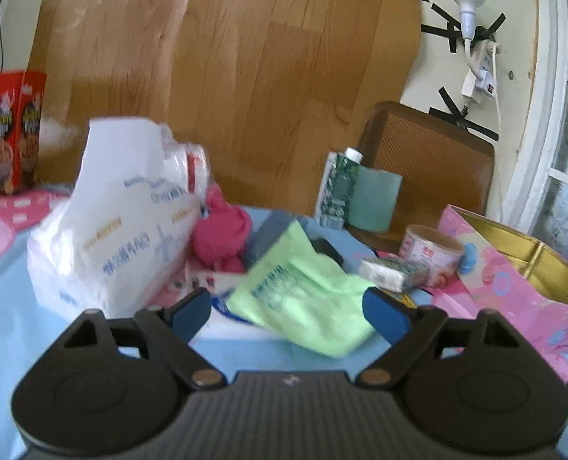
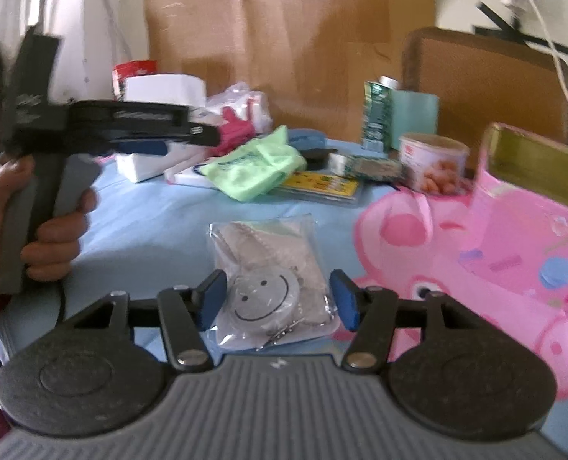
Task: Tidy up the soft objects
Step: 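Carry the smiley-face bag into the pink tin and open the right gripper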
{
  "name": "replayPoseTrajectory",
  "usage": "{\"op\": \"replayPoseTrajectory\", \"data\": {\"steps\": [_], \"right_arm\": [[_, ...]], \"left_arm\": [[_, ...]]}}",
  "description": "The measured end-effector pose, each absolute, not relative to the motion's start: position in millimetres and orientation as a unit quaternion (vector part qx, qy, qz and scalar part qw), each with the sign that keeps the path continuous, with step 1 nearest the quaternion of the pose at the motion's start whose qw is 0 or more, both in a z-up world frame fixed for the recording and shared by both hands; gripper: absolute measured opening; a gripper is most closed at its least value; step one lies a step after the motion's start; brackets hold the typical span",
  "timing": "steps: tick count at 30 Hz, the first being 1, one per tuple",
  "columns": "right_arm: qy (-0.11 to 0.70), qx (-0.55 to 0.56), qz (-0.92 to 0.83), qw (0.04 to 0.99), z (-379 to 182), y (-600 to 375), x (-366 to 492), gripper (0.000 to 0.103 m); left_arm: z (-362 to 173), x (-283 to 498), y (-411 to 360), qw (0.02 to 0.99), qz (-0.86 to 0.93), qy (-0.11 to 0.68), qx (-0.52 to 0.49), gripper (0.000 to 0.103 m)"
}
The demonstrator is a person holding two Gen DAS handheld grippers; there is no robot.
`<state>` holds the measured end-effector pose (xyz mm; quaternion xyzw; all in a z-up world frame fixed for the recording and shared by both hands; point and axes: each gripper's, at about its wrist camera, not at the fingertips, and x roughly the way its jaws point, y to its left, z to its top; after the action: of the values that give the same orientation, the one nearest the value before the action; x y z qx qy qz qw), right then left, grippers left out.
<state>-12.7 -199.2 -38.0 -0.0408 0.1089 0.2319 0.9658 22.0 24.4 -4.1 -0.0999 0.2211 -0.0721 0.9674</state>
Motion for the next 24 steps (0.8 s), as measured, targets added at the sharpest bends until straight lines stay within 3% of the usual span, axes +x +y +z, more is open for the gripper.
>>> {"op": "replayPoseTrajectory", "data": {"steps": [7, 17, 19, 24], "right_arm": [[0.126, 0.005, 0.23, 0.965, -40.8, -213.6, -5.2, 0.076], [0.121, -0.029, 0.246, 0.961, -45.1, -206.0, -9.4, 0.077], [0.12, -0.036, 0.246, 0.961, -45.7, -203.7, -8.9, 0.07], [0.107, -0.037, 0.237, 0.965, -47.4, -205.2, -10.1, 0.065]], "left_arm": [[-2.8, 6.5, 5.2, 0.932, -0.16, 0.294, -0.136, 0.089], [-15.8, 14.7, -31.4, 0.868, -0.261, 0.378, -0.188, 0.089], [-20.7, 16.8, -41.5, 0.866, -0.26, 0.388, -0.177, 0.09], [-21.7, 13.2, -48.2, 0.876, -0.252, 0.38, -0.157, 0.087]]}}
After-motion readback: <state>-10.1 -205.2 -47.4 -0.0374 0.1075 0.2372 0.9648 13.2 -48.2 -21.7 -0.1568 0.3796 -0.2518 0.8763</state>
